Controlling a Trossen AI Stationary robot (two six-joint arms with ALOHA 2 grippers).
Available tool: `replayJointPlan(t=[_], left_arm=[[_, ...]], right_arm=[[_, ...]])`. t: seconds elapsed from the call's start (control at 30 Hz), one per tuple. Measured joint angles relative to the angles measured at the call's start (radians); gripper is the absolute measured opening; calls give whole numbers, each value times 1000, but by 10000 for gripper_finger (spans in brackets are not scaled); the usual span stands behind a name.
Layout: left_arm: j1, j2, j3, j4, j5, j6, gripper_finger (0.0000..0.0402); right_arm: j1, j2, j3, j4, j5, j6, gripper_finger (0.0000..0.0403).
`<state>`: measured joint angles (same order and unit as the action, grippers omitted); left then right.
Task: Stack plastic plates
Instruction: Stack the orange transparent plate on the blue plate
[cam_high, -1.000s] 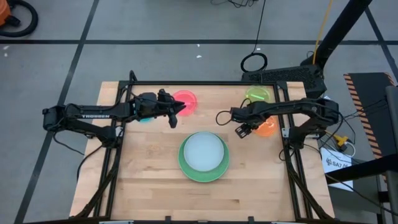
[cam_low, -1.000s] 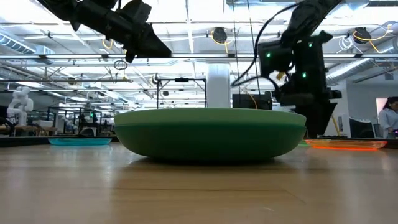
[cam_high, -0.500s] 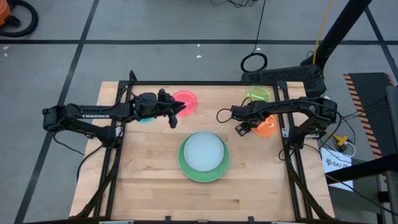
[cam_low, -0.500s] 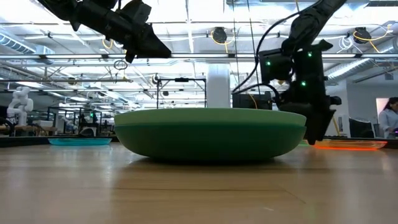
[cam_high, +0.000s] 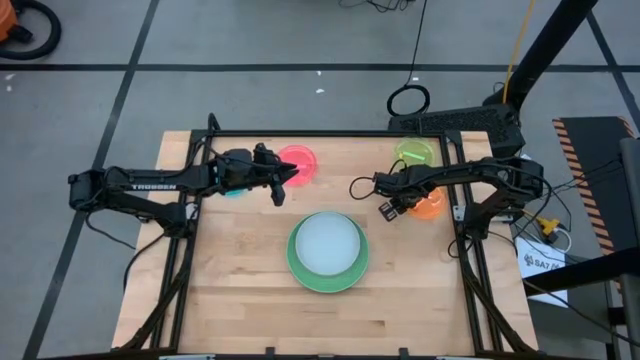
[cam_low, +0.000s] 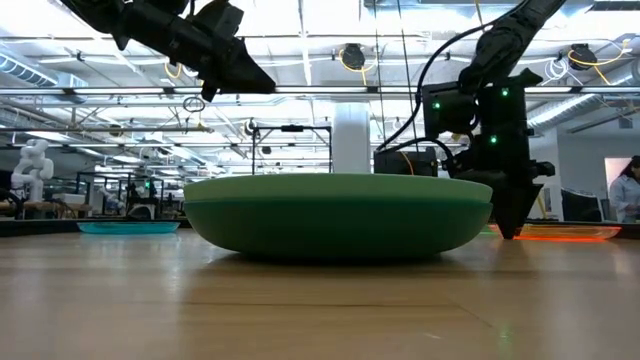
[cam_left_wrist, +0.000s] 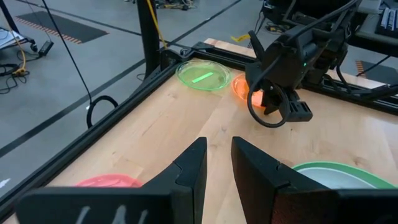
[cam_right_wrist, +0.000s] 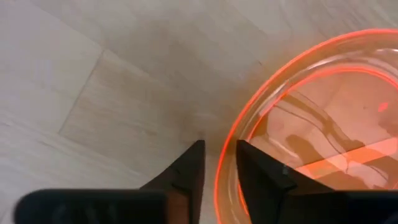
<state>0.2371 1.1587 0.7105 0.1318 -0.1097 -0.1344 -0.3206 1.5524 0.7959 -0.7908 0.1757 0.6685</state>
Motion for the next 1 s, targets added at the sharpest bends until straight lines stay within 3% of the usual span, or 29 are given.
replayJointPlan(t=[0.33, 0.67, 1.0], left_arm=[[0, 0, 0, 0, 0, -2, 81], [-3, 0, 0, 1, 1, -6, 81], [-3, -1, 0, 86, 1, 22, 81]], right_arm=[[23, -20, -4, 2, 11, -11, 15], [49, -56, 23, -10, 7, -64, 7], [174, -76, 202, -53, 68, -203, 2]])
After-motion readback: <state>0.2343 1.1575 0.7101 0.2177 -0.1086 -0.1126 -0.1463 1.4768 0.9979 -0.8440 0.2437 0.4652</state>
